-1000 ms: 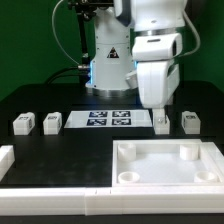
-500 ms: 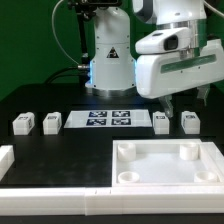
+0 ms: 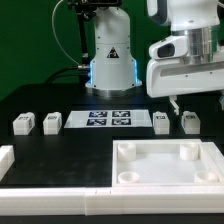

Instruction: Assemble one leg

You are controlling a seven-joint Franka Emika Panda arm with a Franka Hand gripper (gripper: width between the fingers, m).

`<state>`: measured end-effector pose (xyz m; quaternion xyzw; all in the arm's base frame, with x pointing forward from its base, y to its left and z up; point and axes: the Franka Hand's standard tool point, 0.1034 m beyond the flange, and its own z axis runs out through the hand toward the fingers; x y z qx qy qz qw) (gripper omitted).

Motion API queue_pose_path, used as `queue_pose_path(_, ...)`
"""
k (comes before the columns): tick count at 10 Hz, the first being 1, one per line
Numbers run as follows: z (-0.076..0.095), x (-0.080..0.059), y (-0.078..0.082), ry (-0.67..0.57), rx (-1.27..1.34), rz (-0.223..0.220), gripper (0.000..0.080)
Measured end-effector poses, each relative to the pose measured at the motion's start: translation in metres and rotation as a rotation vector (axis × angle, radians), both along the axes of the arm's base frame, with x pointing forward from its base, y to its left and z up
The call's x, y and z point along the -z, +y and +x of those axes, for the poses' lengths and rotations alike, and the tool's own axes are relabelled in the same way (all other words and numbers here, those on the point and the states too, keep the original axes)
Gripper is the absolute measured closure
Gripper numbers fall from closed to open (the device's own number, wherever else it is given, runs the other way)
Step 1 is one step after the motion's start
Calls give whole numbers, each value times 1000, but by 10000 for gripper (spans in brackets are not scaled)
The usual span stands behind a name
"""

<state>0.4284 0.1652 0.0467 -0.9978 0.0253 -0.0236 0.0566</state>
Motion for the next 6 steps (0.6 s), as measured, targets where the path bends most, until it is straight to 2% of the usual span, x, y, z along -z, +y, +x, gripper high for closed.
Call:
queue_pose_path(1, -1, 1, -1, 18, -3, -3, 151)
queue_pose_path(3, -7, 2, -7, 236, -44, -30, 151)
queue_pose_path(6, -31, 14, -11, 552, -50, -63, 151)
